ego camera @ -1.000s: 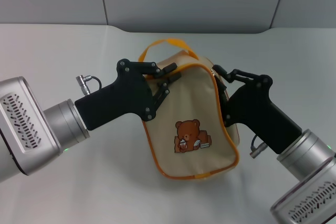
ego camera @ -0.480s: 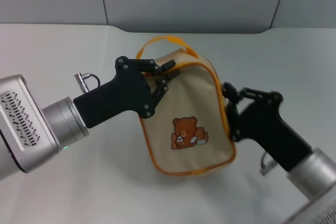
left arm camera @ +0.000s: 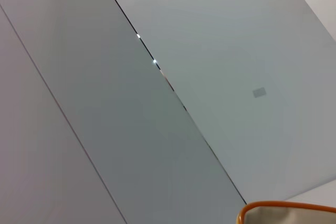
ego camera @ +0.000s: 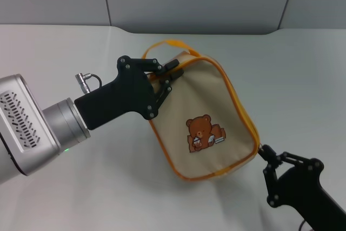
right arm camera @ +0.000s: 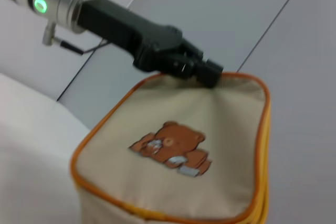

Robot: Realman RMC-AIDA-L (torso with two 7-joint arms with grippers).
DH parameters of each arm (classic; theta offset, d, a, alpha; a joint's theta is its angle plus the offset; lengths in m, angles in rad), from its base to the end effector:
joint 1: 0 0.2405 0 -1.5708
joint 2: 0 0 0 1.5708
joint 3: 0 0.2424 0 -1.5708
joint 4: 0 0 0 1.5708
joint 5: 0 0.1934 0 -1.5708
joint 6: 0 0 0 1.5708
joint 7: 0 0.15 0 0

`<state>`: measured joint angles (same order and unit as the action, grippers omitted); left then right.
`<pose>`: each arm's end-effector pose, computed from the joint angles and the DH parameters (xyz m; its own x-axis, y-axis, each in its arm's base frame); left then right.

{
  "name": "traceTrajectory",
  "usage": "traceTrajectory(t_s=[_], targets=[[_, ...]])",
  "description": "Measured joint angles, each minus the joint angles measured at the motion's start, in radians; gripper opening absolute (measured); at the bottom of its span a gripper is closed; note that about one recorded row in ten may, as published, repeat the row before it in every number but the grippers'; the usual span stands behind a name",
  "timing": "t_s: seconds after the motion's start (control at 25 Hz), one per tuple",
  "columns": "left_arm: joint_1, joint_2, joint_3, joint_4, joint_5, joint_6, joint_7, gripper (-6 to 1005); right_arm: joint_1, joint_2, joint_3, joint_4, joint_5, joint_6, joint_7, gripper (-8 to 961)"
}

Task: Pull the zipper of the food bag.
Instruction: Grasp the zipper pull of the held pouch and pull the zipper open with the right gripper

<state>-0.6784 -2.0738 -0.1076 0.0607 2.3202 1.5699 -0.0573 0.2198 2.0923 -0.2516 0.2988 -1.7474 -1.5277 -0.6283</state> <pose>-0.1975 0.3119 -0.0407 0.7131 -0.5215 0.4685 -0.0652 -0.7147 -0.6963 0.2762 0.1867 -0.0739 0.9101 0.3536 -0.2160 -0.0542 -0.4151 -0.9082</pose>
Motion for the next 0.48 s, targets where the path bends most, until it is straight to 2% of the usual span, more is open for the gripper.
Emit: traceTrajectory(t_s=[0.12,0.32,0.36,0.48], targets=[[-0.001,0.0,0.002,-0.006,0.0,-0.005,0.0,80,-0.012,0.0,0.002,-0.001,0.0,0.013,0.001,18],[0.015,-0.002,-0.005,-0.025,-0.003,-0.009,-0.021,80,-0.047,-0.001,0.03,-0.001,0.009,-0.078,0.021,24],[0.04,-0.004,-0.027,-0.064,-0.005,-0.023,-0.039,80,-0.065,-0.004,0.056,-0.004,0.011,-0.132,0.07,25],[0.068,-0.005,-0.053,-0.111,-0.006,-0.054,-0.046,80,-0.075,-0.007,0.075,-0.016,0.011,-0.17,0.134,29]])
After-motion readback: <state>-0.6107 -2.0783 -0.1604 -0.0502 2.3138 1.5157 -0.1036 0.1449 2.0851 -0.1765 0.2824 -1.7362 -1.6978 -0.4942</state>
